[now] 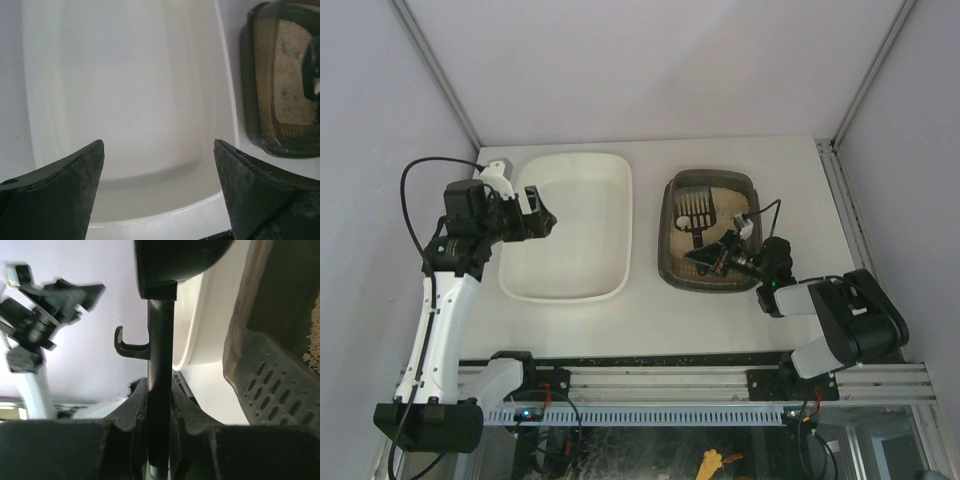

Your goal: Clean the litter box

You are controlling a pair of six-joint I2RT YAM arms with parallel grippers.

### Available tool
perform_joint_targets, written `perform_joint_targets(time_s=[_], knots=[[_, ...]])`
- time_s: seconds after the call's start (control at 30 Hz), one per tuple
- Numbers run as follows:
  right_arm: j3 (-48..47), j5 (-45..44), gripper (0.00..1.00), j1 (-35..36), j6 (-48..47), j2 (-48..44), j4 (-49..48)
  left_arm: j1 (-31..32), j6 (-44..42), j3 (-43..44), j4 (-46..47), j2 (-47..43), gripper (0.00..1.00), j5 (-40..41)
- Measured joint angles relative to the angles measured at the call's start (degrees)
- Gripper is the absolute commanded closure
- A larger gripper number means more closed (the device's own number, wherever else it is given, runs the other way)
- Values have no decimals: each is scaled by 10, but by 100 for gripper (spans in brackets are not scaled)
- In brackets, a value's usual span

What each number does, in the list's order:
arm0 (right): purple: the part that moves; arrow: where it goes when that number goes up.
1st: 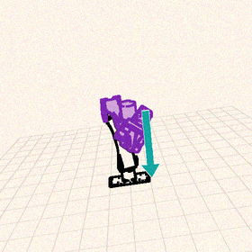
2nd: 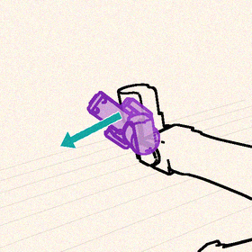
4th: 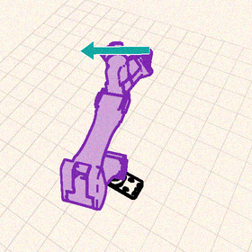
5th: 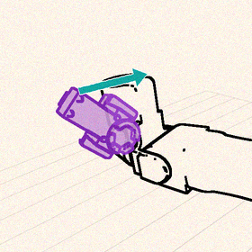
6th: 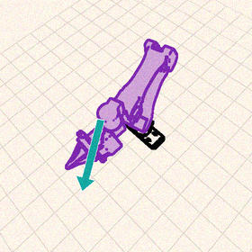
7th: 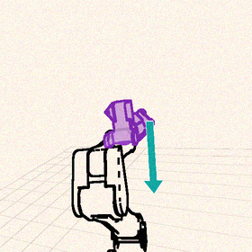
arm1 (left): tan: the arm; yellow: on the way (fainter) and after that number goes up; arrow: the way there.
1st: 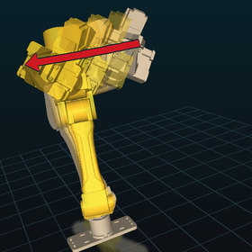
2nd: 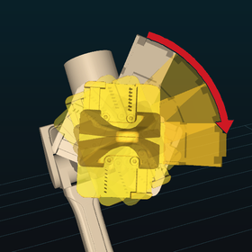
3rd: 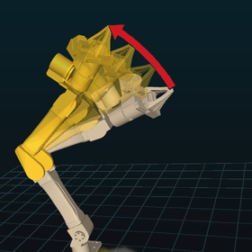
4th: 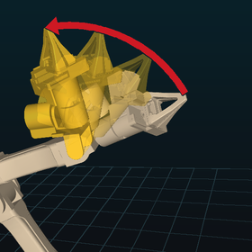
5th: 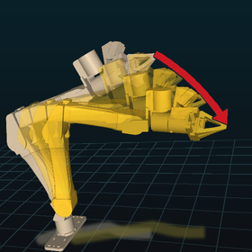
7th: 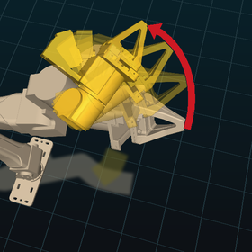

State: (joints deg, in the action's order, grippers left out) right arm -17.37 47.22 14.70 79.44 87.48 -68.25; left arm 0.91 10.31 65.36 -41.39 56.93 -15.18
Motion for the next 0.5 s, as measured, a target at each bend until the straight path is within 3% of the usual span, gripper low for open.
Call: perform_joint_targets(time_s=[0.13, 0.23, 0.5], knots=[[-61, -56, 100, 89, -94, -75, 210, -10, 0, 2, 2, 0, 8, 73], [-175, -110, 100, 165, -183, -102, 389, -32, 1, 5, 1, 0, 10, 139], [-475, -312, 100, 311, -357, -24, 736, -71, 2, 43, -8, 1, 11, 211]])
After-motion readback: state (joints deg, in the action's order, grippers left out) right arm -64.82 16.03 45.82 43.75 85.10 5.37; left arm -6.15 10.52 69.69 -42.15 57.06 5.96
